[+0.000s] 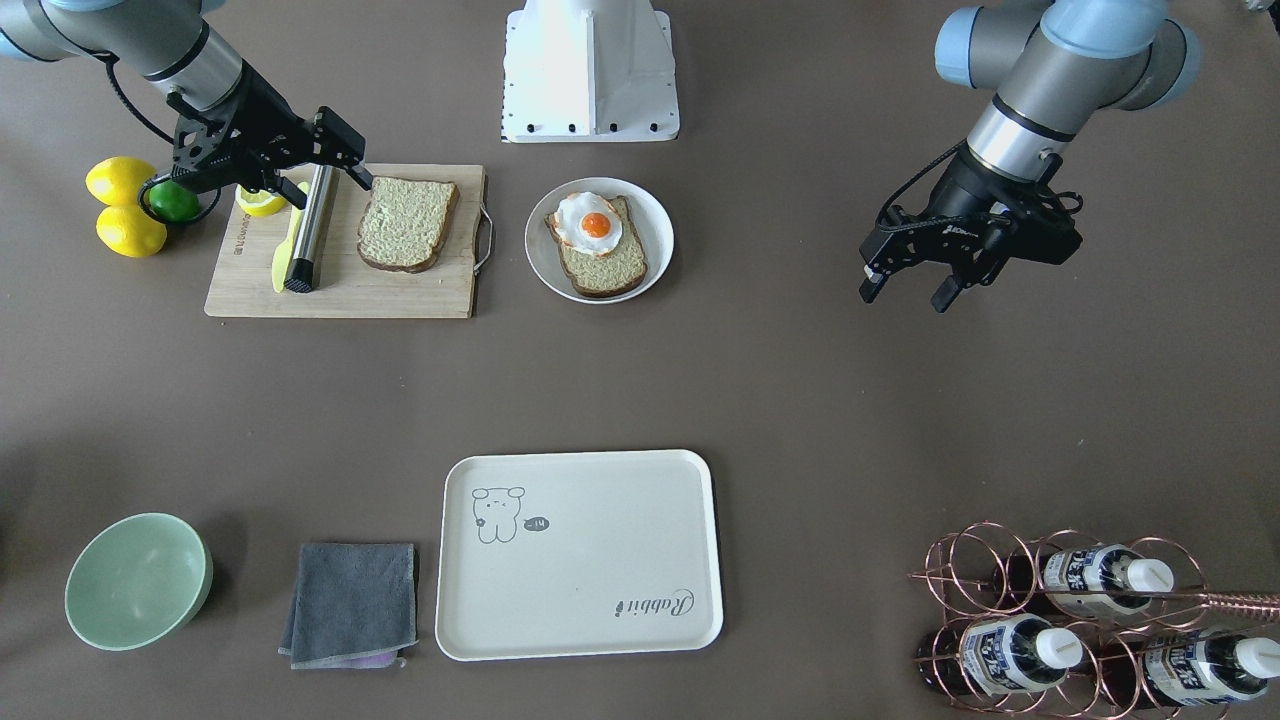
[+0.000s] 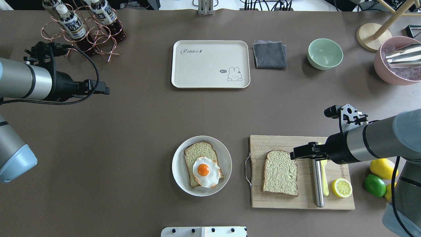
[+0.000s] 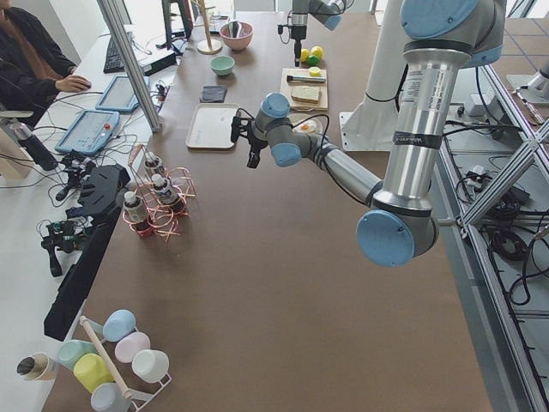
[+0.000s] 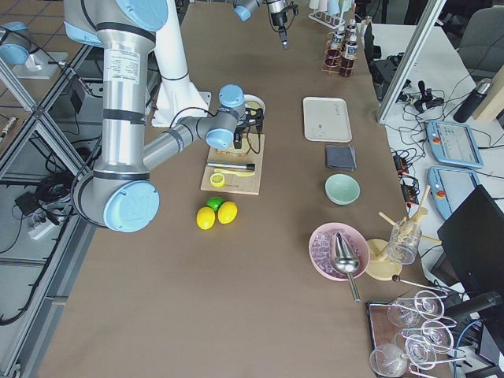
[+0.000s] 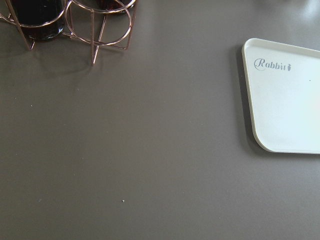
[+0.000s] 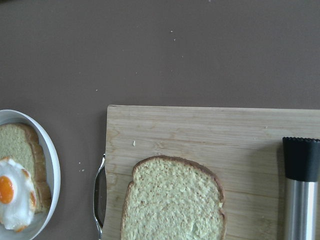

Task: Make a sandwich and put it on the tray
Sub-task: 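Lower the right gripper and grasp the bread slice on the cutting board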

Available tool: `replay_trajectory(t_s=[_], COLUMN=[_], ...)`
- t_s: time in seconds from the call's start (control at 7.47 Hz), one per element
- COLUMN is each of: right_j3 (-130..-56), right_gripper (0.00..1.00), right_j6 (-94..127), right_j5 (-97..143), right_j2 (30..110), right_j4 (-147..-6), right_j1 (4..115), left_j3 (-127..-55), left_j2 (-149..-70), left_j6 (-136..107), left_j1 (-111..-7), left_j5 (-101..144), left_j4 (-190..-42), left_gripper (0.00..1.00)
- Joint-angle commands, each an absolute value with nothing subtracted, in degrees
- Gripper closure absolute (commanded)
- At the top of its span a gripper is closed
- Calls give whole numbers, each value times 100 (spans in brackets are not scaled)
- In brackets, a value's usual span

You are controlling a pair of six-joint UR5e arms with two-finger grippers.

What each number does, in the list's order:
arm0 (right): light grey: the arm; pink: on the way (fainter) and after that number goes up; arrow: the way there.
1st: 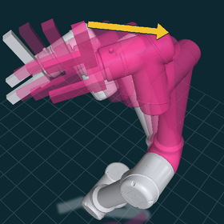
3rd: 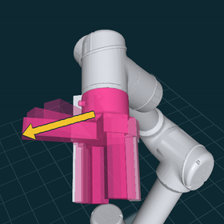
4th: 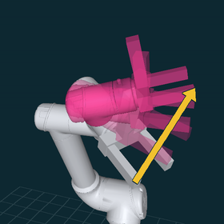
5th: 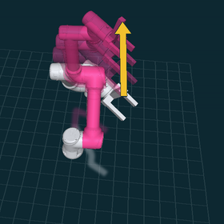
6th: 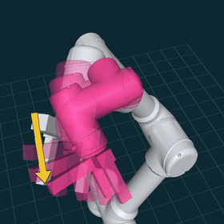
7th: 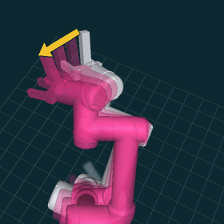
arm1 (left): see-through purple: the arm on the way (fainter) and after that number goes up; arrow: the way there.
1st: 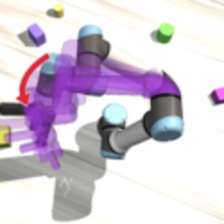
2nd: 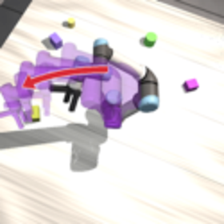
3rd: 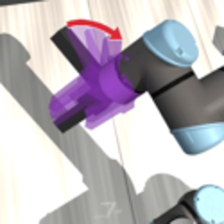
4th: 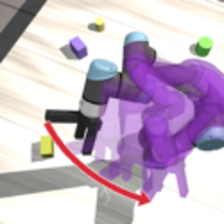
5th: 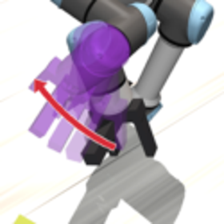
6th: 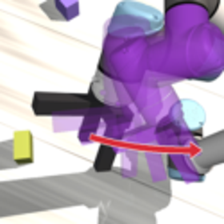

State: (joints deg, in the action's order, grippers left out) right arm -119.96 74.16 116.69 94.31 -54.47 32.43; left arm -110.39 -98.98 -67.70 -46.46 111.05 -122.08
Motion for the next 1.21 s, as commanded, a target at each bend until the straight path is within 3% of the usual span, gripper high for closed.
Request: replay_trajectory(t_s=[0.0, 0.27, 0.67, 0.8, 0.94, 1.07], right_j3=[-11866, -11271, -11136, -11144, -11145, -11145], right_gripper=[0, 0, 1, 7, 30, 42], right_j6=[7541, 7550, 7707, 7752, 7778, 7770], right_j5=[10954, 10872, 10679, 10644, 10539, 10529], right_j2=[9457, 9457, 9457, 9457, 9457, 9457], right_j4=[-5326, -4550, -4316, -4315, -4315, -4315], right_j1=[2525, 2443, 2277, 2215, 2137, 2110], left_j3=[-11030, -11022, -11013, -11021, -11021, -11013], left_j2=[-9896, -9896, -9896, -9896, -9896, -9896], left_j6=[-6768, -6768, -6768, -6768, -6768, -6768], left_j1=[-4641, -4606, -4553, -4553, -4553, -4553], left_j5=[11101, 11092, 11021, 11021, 11021, 11021], left_j4=[-12208, -12208, -12208, -12208, -12208, -12208], left_gripper=[2, 2, 2, 2, 2, 2])
